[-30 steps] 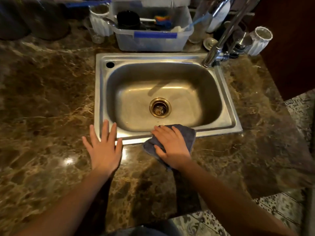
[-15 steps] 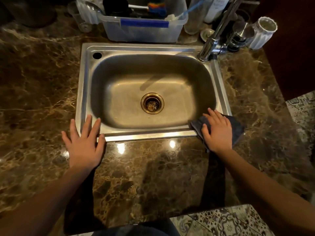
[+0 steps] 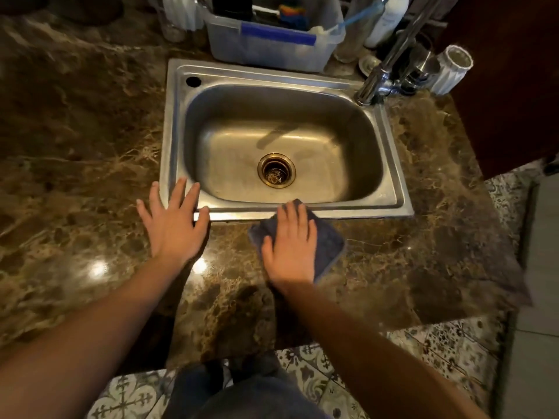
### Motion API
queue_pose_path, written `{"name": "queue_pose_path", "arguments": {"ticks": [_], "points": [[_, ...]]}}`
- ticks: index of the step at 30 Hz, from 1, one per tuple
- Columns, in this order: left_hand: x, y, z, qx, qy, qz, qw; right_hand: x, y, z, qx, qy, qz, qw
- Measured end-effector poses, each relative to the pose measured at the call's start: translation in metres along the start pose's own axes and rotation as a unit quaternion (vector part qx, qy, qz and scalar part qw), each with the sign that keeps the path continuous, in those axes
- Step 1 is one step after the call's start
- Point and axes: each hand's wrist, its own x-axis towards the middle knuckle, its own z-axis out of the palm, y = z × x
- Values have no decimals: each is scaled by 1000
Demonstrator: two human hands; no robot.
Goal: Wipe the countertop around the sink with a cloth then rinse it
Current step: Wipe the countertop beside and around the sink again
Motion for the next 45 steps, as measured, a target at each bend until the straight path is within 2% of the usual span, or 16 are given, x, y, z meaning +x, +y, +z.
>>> {"name": "queue_pose_path", "arguments": {"ticks": [3, 6, 9, 11, 13, 15, 18, 21, 23, 29, 35, 38, 41, 45], "points": [[-5, -8, -9, -35, -15, 13, 999, -36, -44, 14, -11, -32, -58, 998], [-34, -23, -6, 4, -32, 70, 997, -73, -66, 25, 5, -55, -139, 989], [-63, -45, 2, 72, -62, 141, 985, -99, -46, 24, 26, -72, -231, 970], [-74, -55, 4, 97, -72, 175, 977, -109, -15, 17, 28, -74, -230, 970], [-79, -59, 5, 114, -79, 197, 971, -108, 26, 10, 32, -66, -152, 986], [-80, -59, 6, 123, -83, 203, 968, -103, 72, 3, 31, -58, -22, 998], [-80, -56, 5, 116, -82, 201, 969, -94, 116, -3, 13, -14, 124, 992], [-81, -54, 3, 106, -77, 201, 971, -82, 98, 4, 16, 28, 230, 973], [-81, -54, 2, 100, -77, 199, 972, -78, 68, 9, 27, 38, 267, 963], [-81, -55, -2, 57, -82, 196, 976, -99, -30, 23, 29, -22, 171, 985], [-80, -55, -9, -18, -60, 193, 979, -136, -108, 41, 68, -1, 7, 998], [-83, -57, -10, -11, -69, 227, 971, -142, -99, 43, 95, 9, -40, 995], [-86, -57, -6, 88, -111, 303, 942, -143, -69, 41, 113, 21, -69, 991], [-85, -58, 0, 151, -121, 307, 932, -131, -4, 36, 63, 28, 4, 998]]}}
